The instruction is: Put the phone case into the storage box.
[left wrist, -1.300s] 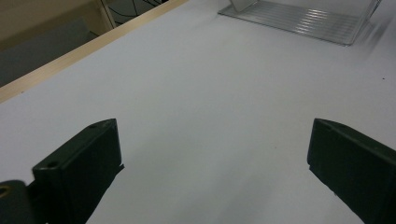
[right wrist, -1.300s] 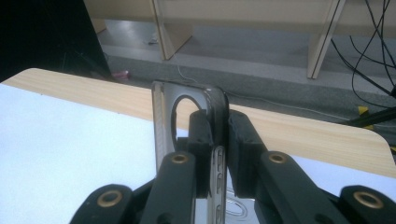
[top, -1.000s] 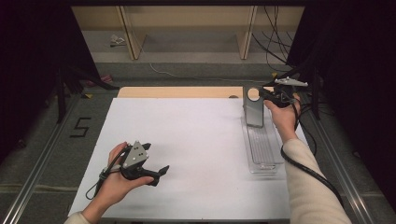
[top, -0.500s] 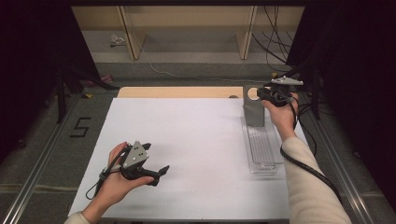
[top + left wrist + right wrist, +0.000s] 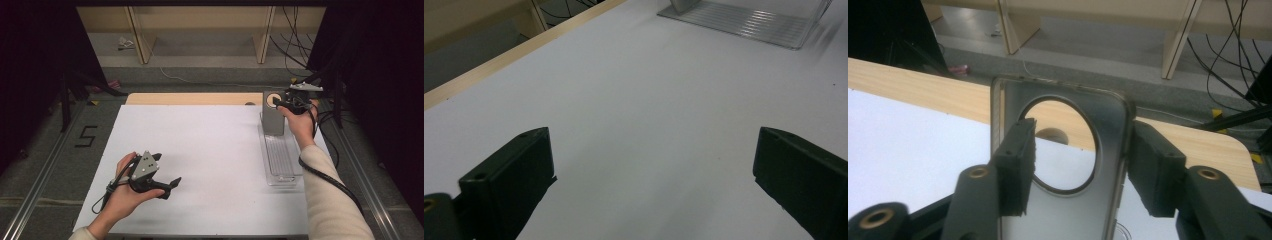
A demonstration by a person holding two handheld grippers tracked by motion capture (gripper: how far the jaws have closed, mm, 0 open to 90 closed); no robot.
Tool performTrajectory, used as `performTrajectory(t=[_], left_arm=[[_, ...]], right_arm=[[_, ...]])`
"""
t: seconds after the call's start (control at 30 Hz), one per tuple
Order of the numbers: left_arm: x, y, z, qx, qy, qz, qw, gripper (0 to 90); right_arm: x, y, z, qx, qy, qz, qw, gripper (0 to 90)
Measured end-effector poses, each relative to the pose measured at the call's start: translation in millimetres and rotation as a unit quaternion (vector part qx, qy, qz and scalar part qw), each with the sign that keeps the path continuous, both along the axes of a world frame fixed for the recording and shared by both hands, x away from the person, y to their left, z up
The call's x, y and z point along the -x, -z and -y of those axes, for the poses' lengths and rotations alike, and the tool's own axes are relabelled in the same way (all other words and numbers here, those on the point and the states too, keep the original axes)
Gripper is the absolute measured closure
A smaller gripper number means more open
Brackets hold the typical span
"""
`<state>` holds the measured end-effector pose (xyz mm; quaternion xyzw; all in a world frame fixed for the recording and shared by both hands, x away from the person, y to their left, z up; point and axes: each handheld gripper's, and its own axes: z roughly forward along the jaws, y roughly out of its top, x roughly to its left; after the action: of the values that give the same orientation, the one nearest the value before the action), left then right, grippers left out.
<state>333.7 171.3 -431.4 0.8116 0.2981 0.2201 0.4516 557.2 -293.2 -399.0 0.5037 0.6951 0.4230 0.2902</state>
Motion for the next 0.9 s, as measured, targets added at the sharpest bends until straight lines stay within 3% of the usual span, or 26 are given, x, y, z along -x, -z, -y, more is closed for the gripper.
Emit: performTrajectory(t=[0.37,0.9], left_arm=[[-0.1,0.1,0.1,0.000,0.000,0.000,1.0000,2.5],[0.0,0.1,0.0,0.001,0.000,0.000,1.0000,2.5]], right_arm=[[-4.9,4.0,-1.3,-0.014,0.005,-0.006,0.9999,38.0],[-8.4,7.6,-1.5,-0.024,0.014,-0.011,0.9996,33.9]])
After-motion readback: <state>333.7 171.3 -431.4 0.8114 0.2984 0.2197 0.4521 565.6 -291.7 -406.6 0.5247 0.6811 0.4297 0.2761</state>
